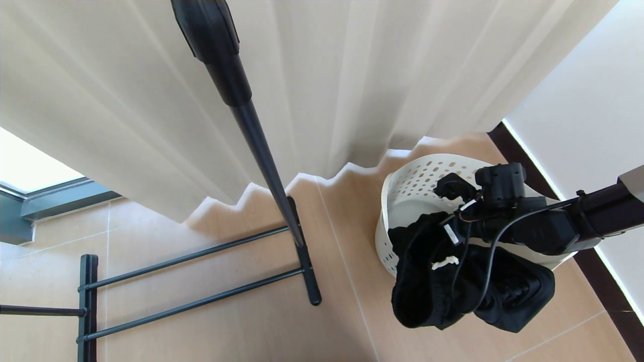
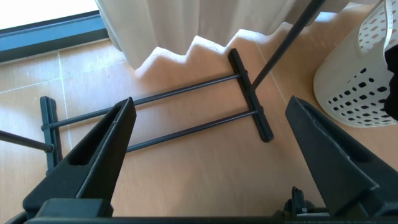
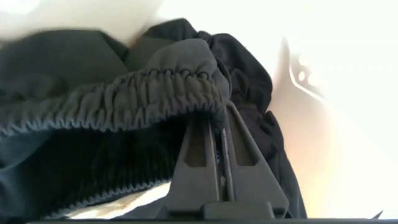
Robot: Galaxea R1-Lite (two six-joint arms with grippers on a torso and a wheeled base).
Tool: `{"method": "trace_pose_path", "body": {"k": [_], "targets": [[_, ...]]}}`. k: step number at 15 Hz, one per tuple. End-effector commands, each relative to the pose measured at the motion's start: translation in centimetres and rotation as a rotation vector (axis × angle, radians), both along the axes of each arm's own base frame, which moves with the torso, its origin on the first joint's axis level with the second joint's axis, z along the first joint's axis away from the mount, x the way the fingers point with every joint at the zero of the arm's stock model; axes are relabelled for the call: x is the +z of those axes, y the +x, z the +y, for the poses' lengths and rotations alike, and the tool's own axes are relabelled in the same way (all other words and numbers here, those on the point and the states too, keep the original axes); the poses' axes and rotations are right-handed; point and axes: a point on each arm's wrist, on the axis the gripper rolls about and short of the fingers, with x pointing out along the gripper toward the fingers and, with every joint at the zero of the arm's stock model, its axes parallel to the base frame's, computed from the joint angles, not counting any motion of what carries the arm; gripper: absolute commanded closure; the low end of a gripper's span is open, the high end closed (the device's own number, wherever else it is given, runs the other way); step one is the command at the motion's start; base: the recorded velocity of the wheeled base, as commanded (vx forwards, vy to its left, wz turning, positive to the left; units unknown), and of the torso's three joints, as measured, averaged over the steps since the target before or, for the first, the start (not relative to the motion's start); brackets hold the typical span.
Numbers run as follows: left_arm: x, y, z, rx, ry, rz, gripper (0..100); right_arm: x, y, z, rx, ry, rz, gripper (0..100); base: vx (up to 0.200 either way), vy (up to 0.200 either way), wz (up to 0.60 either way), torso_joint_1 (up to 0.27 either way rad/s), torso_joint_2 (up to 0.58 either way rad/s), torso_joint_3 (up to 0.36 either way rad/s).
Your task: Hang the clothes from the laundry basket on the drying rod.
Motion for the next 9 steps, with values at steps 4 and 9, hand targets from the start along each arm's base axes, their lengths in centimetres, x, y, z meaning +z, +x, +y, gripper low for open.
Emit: {"method": "trace_pose_path", "body": {"k": [4,9], "targets": [[0.0,0.0,0.0,0.000,0.000,-0.001,0,6.7,-7.9,-0.2,0.028,0.072,-0.241,100,0.000,0.000,0.00,0.000,0.00,0.000],[0.0,0.0,0.0,0.002,0.001,0.001,0,12.4,-14.9,1.0,0.150,0.134,-0.435,100,0.000,0.000,0.00,0.000,0.00,0.000]]}}
